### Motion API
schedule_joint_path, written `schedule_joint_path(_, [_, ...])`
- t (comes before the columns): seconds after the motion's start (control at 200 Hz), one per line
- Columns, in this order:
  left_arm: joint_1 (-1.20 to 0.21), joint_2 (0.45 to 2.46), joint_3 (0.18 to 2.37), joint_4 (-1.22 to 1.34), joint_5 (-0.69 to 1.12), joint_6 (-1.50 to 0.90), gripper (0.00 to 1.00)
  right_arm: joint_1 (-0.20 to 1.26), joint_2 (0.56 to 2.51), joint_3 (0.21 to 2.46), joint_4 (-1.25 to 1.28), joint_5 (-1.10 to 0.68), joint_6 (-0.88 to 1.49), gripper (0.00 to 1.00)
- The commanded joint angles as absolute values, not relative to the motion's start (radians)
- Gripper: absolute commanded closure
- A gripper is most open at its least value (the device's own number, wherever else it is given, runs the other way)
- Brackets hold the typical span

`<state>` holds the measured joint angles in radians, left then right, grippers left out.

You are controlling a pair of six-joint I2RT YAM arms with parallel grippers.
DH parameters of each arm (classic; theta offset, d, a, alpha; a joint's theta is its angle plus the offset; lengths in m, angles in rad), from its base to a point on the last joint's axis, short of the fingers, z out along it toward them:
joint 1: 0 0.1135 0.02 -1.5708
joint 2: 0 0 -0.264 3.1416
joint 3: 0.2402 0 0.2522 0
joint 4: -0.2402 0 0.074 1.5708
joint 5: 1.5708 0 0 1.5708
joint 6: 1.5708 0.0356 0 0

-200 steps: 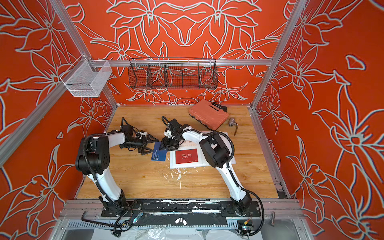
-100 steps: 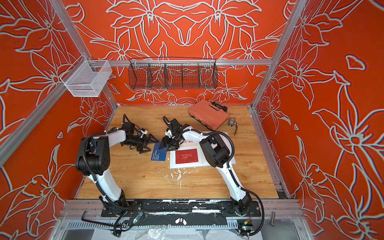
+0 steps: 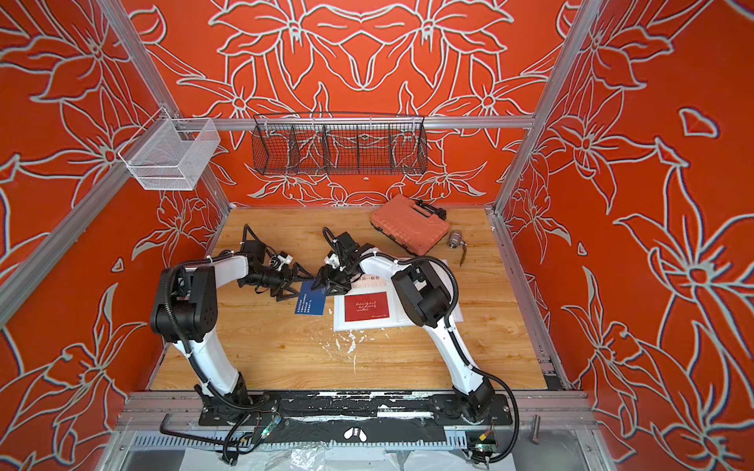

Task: Place the photos into the photo albums
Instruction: Pick up the photo at the center of the board.

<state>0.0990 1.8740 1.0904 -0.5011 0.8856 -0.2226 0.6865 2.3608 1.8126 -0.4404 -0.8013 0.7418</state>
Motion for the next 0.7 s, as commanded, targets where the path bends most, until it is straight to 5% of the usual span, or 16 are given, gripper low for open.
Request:
schedule_joint_path(0.0, [0.087,1.892,1.048,-0.530,0.866,-0.216,0.03,0.689,2.416,1.784,-0.453,-0.759,0.760,0.36])
schedule_joint_path(0.25, [0.099,1.889,1.047,-0.494,0.854,-0.247,0.03,0.684,2.380,1.742,-0.389,-0.741,0.797,0.35])
schedule_joint_path(0.696, [0.103,1.834,0.922,-0.364,0.837,-0.423,0.03,0.729,2.228,1.580,-0.377,-0.454,0.778,0.33])
